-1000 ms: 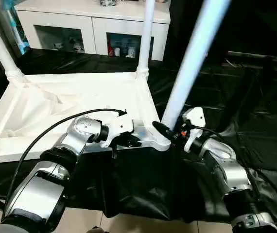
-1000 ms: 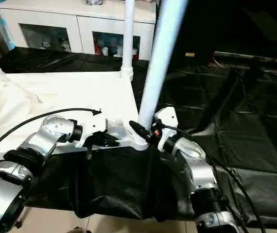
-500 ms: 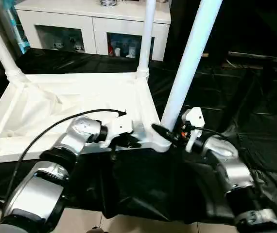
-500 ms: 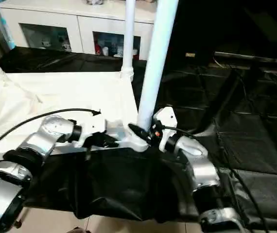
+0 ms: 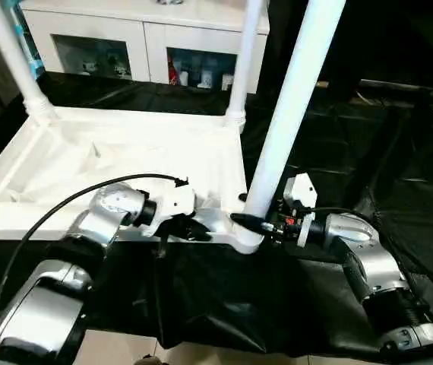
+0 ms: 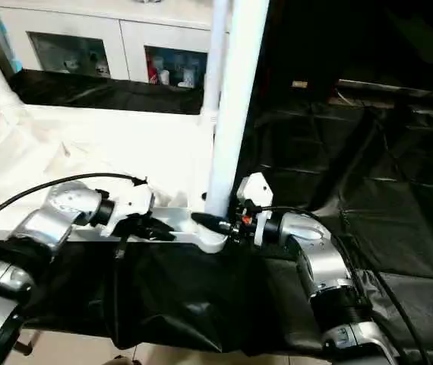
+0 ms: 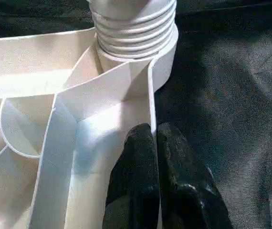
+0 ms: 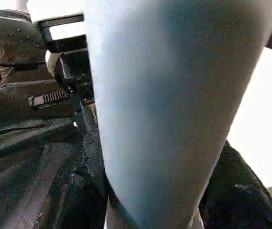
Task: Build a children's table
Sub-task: Insert table leg to table base
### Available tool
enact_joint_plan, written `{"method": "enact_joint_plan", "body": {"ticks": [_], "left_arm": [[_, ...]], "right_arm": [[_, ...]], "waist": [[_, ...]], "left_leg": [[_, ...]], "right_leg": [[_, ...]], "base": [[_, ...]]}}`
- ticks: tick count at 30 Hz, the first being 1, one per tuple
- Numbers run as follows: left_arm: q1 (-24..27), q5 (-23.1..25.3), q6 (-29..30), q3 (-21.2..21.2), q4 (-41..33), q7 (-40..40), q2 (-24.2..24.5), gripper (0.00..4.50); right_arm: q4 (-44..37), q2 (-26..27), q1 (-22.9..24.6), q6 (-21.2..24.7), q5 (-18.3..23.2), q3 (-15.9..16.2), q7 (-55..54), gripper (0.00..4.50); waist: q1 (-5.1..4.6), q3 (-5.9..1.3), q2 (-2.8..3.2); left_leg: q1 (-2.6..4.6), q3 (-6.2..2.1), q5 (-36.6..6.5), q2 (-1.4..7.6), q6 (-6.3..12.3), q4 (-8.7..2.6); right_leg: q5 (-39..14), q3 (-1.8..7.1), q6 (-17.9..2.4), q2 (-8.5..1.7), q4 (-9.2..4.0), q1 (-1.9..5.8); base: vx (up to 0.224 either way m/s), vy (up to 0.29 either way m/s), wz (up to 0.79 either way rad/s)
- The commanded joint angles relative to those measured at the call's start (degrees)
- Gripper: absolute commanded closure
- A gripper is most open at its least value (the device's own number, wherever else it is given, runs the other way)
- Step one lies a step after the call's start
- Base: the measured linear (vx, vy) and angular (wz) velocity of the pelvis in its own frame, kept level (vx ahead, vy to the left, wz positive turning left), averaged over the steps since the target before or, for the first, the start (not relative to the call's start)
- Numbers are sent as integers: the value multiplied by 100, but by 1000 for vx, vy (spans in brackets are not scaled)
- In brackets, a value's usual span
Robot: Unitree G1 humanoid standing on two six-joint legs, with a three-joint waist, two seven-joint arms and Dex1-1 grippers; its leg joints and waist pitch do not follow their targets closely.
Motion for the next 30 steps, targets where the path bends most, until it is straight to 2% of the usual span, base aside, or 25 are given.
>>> {"method": "enact_joint_plan", "body": {"ticks": [1,4,8,9,11,12,13,15,17,18,20,22,23,24,28,30], "left_arm": [[-32,-215,44,127,-242,-42,5,450],[-19,-229,191,181,-330,88,-26,450],[-269,-81,549,281,-191,822,-172,450],[-404,-27,760,324,-102,1124,-250,450],[-494,-11,906,363,-62,1321,-321,450],[-615,39,1132,378,-33,1583,-439,450],[-633,52,1169,376,-30,1626,-457,450],[-814,174,1513,370,77,2095,-619,450],[-907,228,1691,379,161,2379,-704,450],[-1129,324,2099,433,399,3135,-925,450],[-1280,393,2289,454,584,3575,-1090,450],[-1360,424,2339,468,671,3827,-1215,450],[-1386,450,2350,457,690,3920,-1262,450],[-1402,466,2348,449,704,3987,-1299,450],[-1401,409,2315,459,711,3955,-1336,450],[-1388,407,2317,440,714,3912,-1321,450]], "right_arm": [[467,-105,220,299,-304,214,-135,259],[526,14,179,330,-303,135,-405,259],[938,307,-20,259,-602,-60,-1530,259],[1096,437,-101,240,-661,-121,-1905,259],[1218,545,-169,254,-685,-174,-2199,259],[1456,746,-323,269,-722,-262,-2725,259],[1494,778,-348,267,-727,-275,-2804,259],[1837,1035,-577,254,-751,-387,-3451,259],[2008,1144,-694,244,-754,-440,-3750,259],[2421,1392,-979,222,-728,-586,-4417,259],[2728,1594,-1203,197,-693,-709,-4824,259],[2912,1740,-1358,153,-740,-707,-5013,259],[2981,1808,-1426,131,-777,-686,-5072,259],[3026,1867,-1479,126,-797,-676,-5117,259],[3146,1955,-1615,110,-813,-735,-5204,259],[3278,1969,-1702,64,-801,-793,-5250,259]], "waist": [[14,-228,18],[-10,-201,18],[-74,-169,13],[-98,-163,38],[-134,-156,37],[-150,-157,26],[-173,-149,28],[-188,-161,63],[-195,-162,50],[-199,-170,43],[-205,-172,56],[-178,-195,23],[-169,-207,35],[-177,-222,12],[-165,-246,15],[-164,-228,22]], "left_leg": [[123,-71,-2146,174,20,-439],[134,-90,-2351,170,-52,-462],[156,-130,-2661,160,-211,-481],[177,-142,-2778,153,-273,-478],[177,-165,-2828,142,-308,-480],[171,-160,-2826,143,-300,-479],[175,-159,-2833,139,-305,-477],[180,-161,-2821,131,-322,-471],[169,-146,-2737,132,-320,-469],[179,-135,-2704,136,-323,-463],[184,-126,-2631,122,-350,-455],[143,-112,-2387,113,-263,-446],[121,-106,-2186,113,-219,-446],[114,-95,-2109,111,-194,-439],[101,-63,-1683,100,-28,-407],[110,-61,-1767,106,-11,-417]], "right_leg": [[-1662,181,-1199,-270,-412,191],[-2032,189,-1097,-279,-455,163],[-2623,187,-953,-299,-511,116],[-2840,184,-891,-302,-531,89],[-2988,175,-814,-308,-567,94],[-2957,179,-821,-304,-567,92],[-2925,182,-846,-292,-565,71],[-2868,182,-870,-292,-562,75],[-2649,188,-920,-282,-550,75],[-2492,191,-964,-270,-531,72],[-2331,190,-1043,-258,-516,74],[-2014,190,-1050,-258,-494,134],[-1686,187,-1085,-242,-459,158],[-1531,186,-1111,-235,-441,175],[-840,181,-1271,-225,-377,224],[-988,176,-1292,-232,-394,220]], "base": [[0,0,0],[0,0,0],[0,0,0],[0,0,0],[0,0,0],[0,0,0],[0,0,0],[0,0,0],[0,0,0],[0,0,0],[0,0,0],[0,0,0],[0,0,0],[0,0,0],[0,0,0],[0,0,0]]}}
